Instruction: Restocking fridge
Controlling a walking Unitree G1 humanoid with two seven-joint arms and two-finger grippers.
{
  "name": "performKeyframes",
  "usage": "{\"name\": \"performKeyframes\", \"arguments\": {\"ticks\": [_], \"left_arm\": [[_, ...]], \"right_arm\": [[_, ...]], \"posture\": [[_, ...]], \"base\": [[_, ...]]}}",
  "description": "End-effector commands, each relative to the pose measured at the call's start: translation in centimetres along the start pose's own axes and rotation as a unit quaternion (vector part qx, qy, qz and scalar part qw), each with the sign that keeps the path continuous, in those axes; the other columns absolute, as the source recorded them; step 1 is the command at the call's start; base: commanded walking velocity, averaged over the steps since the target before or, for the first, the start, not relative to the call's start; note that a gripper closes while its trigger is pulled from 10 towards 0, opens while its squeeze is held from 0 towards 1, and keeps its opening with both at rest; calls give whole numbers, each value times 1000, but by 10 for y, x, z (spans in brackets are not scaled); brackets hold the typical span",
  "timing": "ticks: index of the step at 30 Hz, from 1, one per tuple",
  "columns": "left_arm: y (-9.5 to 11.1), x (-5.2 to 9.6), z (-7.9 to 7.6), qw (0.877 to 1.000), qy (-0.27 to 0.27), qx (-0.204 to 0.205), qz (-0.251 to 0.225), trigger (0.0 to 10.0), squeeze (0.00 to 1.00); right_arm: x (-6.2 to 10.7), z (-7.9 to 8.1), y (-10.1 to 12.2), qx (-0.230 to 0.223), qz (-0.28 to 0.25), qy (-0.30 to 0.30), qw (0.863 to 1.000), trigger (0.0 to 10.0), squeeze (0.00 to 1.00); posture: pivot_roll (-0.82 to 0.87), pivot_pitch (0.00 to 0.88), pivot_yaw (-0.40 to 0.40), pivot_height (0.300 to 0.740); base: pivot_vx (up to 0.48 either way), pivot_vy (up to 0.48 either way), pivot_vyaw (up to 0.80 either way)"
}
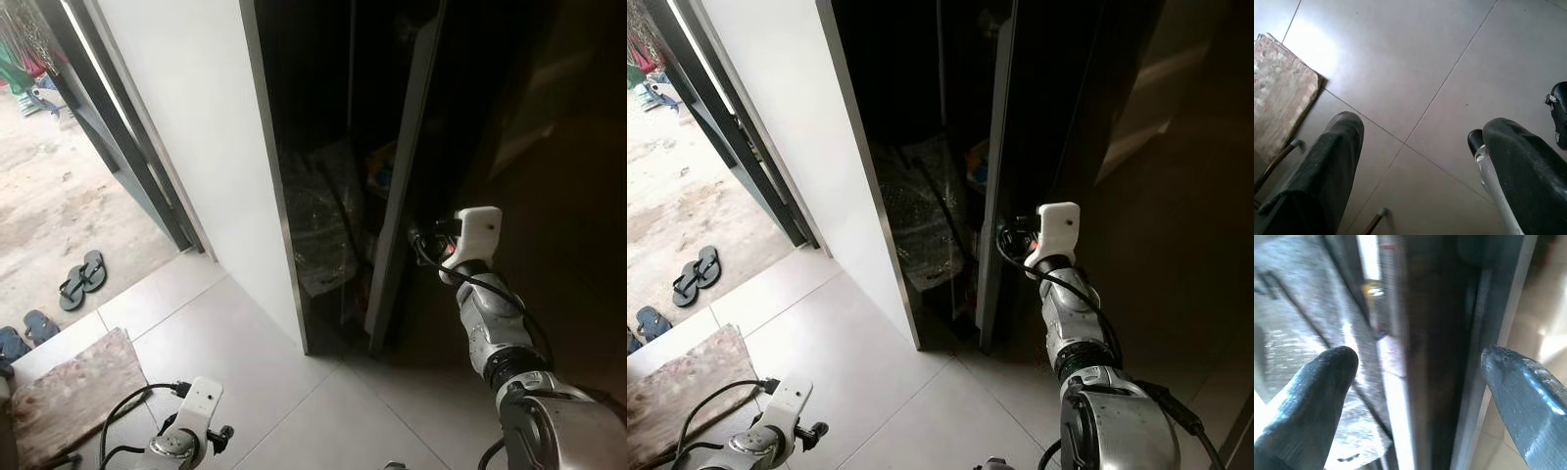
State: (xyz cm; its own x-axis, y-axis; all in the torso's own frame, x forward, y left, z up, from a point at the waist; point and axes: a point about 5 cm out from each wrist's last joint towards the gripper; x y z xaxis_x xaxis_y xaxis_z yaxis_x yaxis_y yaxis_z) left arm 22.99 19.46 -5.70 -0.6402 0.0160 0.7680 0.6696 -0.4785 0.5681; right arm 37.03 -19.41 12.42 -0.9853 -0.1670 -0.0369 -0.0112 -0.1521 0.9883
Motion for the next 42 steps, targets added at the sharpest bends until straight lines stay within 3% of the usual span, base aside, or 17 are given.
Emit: {"name": "performKeyframes", "arguments": {"ticks": [1,8,13,16,18,21,23,25,28,31,32,34,35,38,42], "left_arm": [[-14,2,-1,1000,0,5,23,10000,0],[-16,3,-1,1000,1,8,26,10000,0],[-15,3,-2,1000,0,9,26,10000,0],[-14,2,-4,1000,-2,11,25,10000,0],[-14,2,-4,1000,-2,11,25,10000,0],[-14,2,-6,1000,-4,10,25,10000,0],[-15,2,-8,1000,-7,6,25,10000,0],[-15,2,-8,1000,-7,6,25,10000,0],[-15,2,-10,1000,-9,3,25,10000,0],[-16,2,-12,1000,-12,0,28,10000,0],[-16,2,-12,1000,-12,0,28,10000,0],[-18,2,-13,999,-13,2,29,10000,0],[-18,2,-13,999,-13,2,29,10000,0],[-20,3,-12,999,-13,3,31,10000,0],[-23,4,-10,999,-11,2,36,10000,0]], "right_arm": [[-4,8,-1,-1,17,29,999,10000,0],[-13,16,11,10,17,62,998,10000,0],[-12,11,14,14,0,26,1000,10000,0],[-4,0,10,-19,-36,-23,999,10000,0],[-3,0,9,-19,-37,-24,999,10000,0],[9,-5,-1,-46,-53,-34,997,10000,0],[27,-15,-16,-64,-61,-52,995,10000,0],[28,-16,-17,-65,-62,-57,994,10000,0],[49,-30,-44,-67,-18,-117,991,10000,0],[80,-36,-92,-76,100,-178,976,10000,0],[80,-36,-92,-76,100,-178,976,10000,0],[124,-37,-137,-100,207,-230,946,10000,0],[124,-37,-137,-100,207,-230,946,10000,0],[152,-34,-160,-91,270,-255,924,10000,0],[161,-32,-167,-109,279,-272,915,10000,0]], "posture": [[-7,82,60,697],[-8,81,55,697],[-9,77,51,697],[-7,77,50,697],[-7,77,50,697],[-17,71,56,697],[-26,65,60,697],[-26,65,60,697],[-38,58,61,697],[-38,47,59,697],[-38,47,59,697],[-25,36,55,707],[-25,36,55,707],[-20,36,54,732],[-25,27,59,740]], "base": [[0,0,0],[0,0,0],[0,0,0],[0,0,0],[0,0,0],[0,0,0],[0,0,0],[0,0,0],[0,0,0],[0,0,0],[0,0,0],[0,0,0],[0,0,0],[0,0,0],[0,0,0]]}}
Point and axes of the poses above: a point about 5 cm out from each wrist's last joint towards the gripper, its own x axis pointing back from the gripper into the wrist, its own y axis along the axis of the wrist's last joint, z = x × y, and after that the axes turned 10 degrees about -x, right-handed
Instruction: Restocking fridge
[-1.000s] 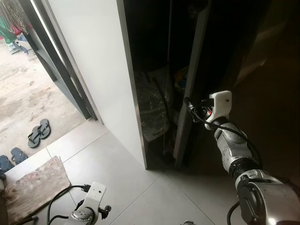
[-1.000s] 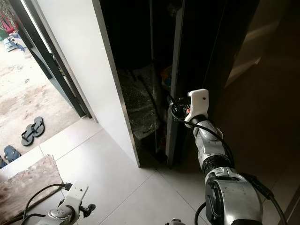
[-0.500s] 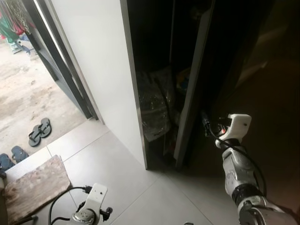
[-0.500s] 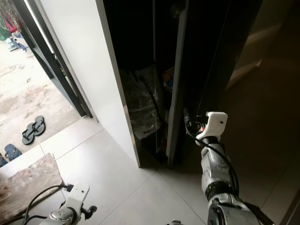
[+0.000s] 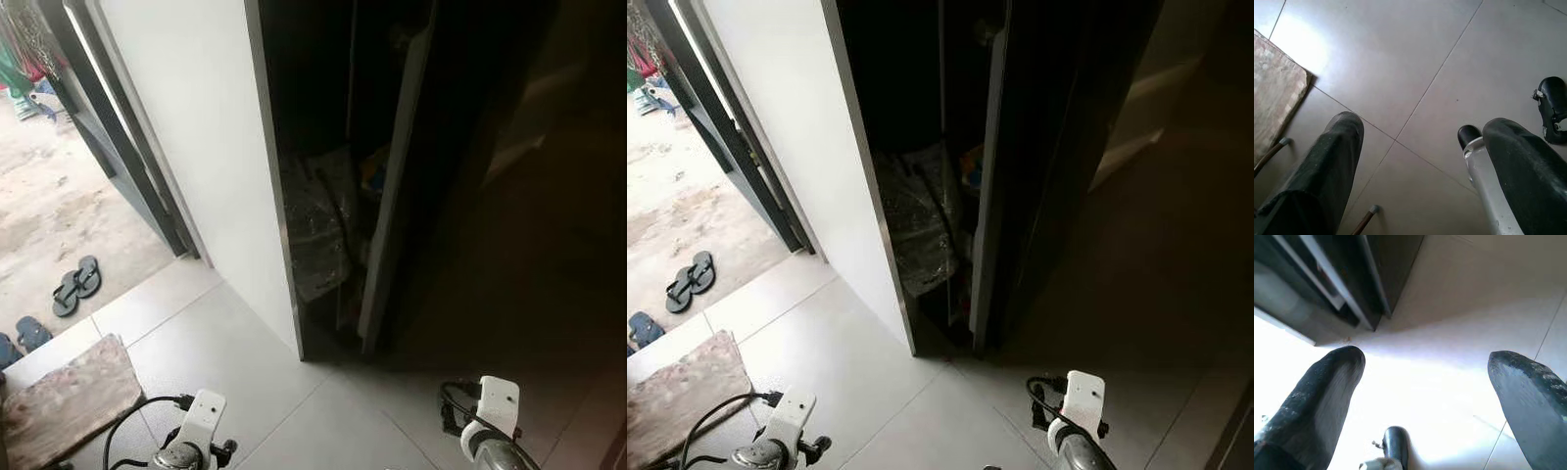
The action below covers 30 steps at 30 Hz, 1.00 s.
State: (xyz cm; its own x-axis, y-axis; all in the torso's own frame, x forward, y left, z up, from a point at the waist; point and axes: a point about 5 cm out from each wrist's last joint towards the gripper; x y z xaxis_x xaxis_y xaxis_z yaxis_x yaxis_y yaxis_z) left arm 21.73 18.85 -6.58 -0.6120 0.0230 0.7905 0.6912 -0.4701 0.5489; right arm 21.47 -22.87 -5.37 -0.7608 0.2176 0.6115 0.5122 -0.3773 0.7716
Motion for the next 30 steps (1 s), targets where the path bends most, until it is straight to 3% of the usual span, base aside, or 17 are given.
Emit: {"name": "performKeyframes", "arguments": {"ticks": [1,15,28,30], "left_arm": [[-12,2,3,1000,1,-3,22,10000,0],[-12,2,-1,1000,-3,-4,23,10000,0],[-10,1,1,1000,2,3,21,10000,0],[-9,1,1,1000,1,5,21,10000,0]], "right_arm": [[-2,4,3,-10,-6,-1,1000,10000,0],[-13,18,47,-17,-70,20,997,10000,0],[-15,27,64,-23,-109,37,993,10000,0],[-15,22,55,-5,-79,16,997,10000,0]], "posture": [[-25,27,59,740],[-27,34,52,740],[-26,48,52,740],[-25,51,51,740]], "base": [[0,0,0],[0,0,0],[77,0,0],[255,0,0]]}}
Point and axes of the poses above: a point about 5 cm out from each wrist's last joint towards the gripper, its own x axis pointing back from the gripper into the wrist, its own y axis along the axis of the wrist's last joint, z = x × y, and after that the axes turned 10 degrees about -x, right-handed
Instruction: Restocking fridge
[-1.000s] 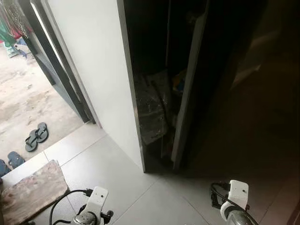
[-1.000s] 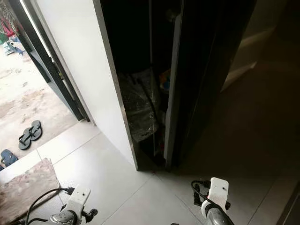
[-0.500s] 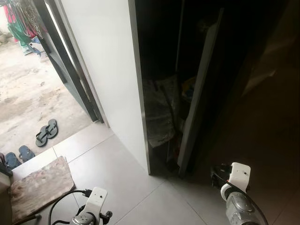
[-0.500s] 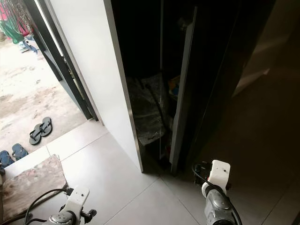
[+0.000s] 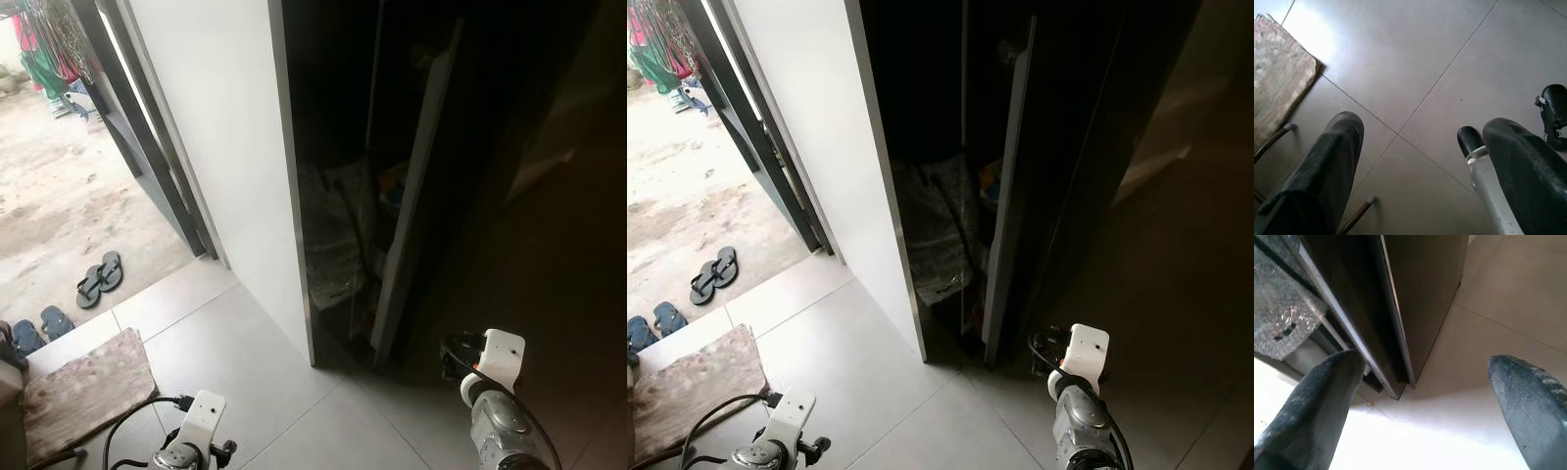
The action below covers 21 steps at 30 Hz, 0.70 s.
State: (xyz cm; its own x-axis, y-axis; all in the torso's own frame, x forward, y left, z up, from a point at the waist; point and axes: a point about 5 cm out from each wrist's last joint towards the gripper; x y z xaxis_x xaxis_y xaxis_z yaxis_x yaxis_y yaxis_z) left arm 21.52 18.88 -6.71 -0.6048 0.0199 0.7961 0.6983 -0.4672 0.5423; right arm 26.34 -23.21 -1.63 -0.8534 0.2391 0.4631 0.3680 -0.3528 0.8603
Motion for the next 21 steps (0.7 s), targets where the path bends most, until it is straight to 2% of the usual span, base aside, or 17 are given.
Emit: {"name": "performKeyframes", "arguments": {"ticks": [1,2,4,6,12,17,21], "left_arm": [[-7,1,2,1000,1,3,16,10000,0],[-7,1,2,1000,1,3,16,10000,0],[-6,1,2,1000,1,3,16,10000,0],[-6,1,2,1000,1,4,15,10000,0],[-6,1,2,1000,2,5,14,10000,0],[-6,1,4,1000,2,5,12,10000,0],[-6,1,4,1000,1,-2,12,10000,0]], "right_arm": [[2,-7,-12,32,48,-29,998,10000,0],[3,-9,-15,40,61,-36,997,10000,0],[14,-19,-42,52,137,-65,987,10000,0],[29,-28,-69,38,193,-84,977,10000,0],[49,-35,-98,42,240,-94,965,10000,0],[49,-35,-97,34,221,-101,969,10000,0],[41,-34,-84,39,193,-99,975,10000,0]], "posture": [[-25,53,51,740],[-27,54,52,740],[-32,54,51,740],[-23,56,50,740],[-15,63,52,740],[-19,67,56,740],[-21,71,57,740]], "base": [[255,0,0],[255,0,0],[255,0,0],[259,0,0],[256,0,0],[102,0,0],[0,0,0]]}}
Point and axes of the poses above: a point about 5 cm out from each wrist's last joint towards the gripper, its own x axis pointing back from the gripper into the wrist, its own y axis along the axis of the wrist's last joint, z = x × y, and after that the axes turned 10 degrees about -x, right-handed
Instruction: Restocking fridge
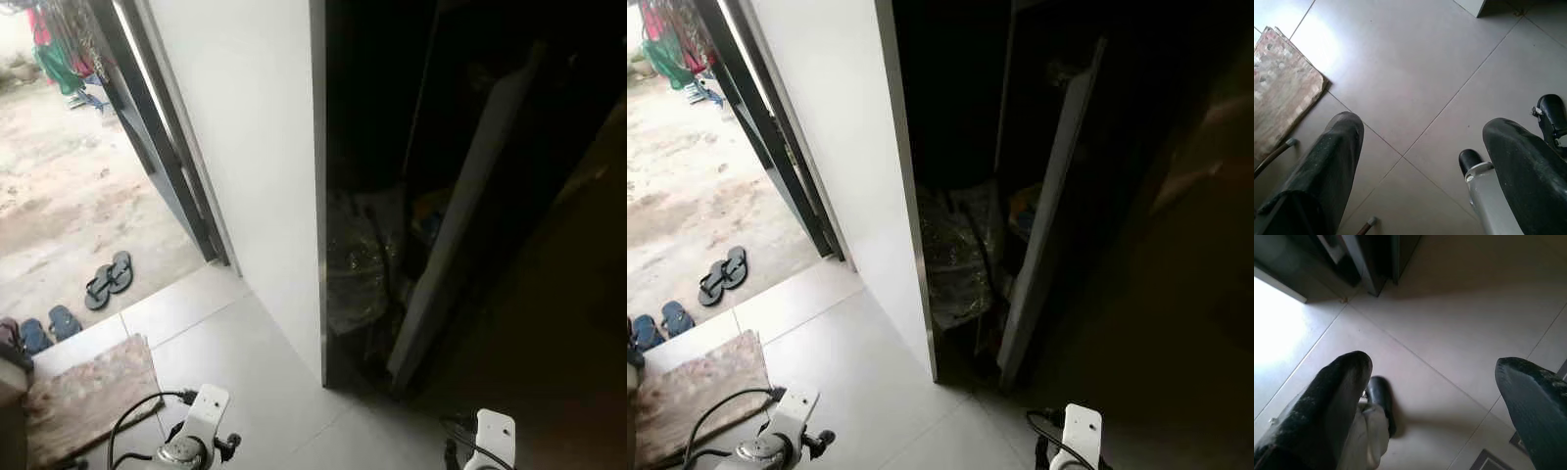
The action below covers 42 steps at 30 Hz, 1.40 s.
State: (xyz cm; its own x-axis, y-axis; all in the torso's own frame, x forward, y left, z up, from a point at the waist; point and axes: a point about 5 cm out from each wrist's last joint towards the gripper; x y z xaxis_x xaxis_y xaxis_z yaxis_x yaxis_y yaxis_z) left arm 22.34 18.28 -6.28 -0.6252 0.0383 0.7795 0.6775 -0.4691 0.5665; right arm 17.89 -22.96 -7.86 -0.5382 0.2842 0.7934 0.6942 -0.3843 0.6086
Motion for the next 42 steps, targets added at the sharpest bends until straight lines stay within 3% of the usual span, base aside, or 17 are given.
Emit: {"name": "performKeyframes", "arguments": {"ticks": [1,7,17,19,32,35,37,39,40,42], "left_arm": [[-17,3,5,1000,2,-1,26,10000,0],[-16,3,3,1000,0,-6,26,10000,0],[-17,3,2,1000,-2,-18,26,10000,0],[-18,4,2,999,-2,-18,26,10000,0],[-16,3,1,1000,-7,-18,22,10000,0],[-18,4,0,999,-7,-21,25,10000,0],[-19,4,0,999,-8,-22,26,10000,0],[-19,4,0,999,-8,-21,27,10000,0],[-19,4,0,999,-8,-20,27,10000,0],[-19,4,0,999,-8,-20,27,10000,0]], "right_arm": [[0,9,5,-3,-13,9,1000,10000,0],[-2,16,27,-5,-59,31,998,10000,0],[-2,17,49,-10,-117,13,993,10000,0],[-1,24,58,-1,-141,31,990,10000,0],[1,26,66,-8,-170,20,985,10000,0],[1,27,62,-2,-162,13,987,10000,0],[0,30,49,7,-129,12,992,10000,0],[0,30,41,-8,-110,8,994,10000,0],[-1,24,30,-45,-78,-23,996,10000,0],[-1,18,24,-69,-67,-47,994,10000,0]], "posture": [[-21,71,57,740],[-19,72,57,740],[-19,75,57,740],[-21,77,59,740],[-21,77,61,740],[-25,79,62,740],[-25,79,57,740],[-22,79,56,740],[-19,80,55,740],[-17,79,55,740]], "base": [[0,0,0],[272,0,0],[207,0,0],[311,0,0],[0,0,0],[0,0,0],[0,0,0],[0,0,0],[0,0,0],[0,0,0]]}}
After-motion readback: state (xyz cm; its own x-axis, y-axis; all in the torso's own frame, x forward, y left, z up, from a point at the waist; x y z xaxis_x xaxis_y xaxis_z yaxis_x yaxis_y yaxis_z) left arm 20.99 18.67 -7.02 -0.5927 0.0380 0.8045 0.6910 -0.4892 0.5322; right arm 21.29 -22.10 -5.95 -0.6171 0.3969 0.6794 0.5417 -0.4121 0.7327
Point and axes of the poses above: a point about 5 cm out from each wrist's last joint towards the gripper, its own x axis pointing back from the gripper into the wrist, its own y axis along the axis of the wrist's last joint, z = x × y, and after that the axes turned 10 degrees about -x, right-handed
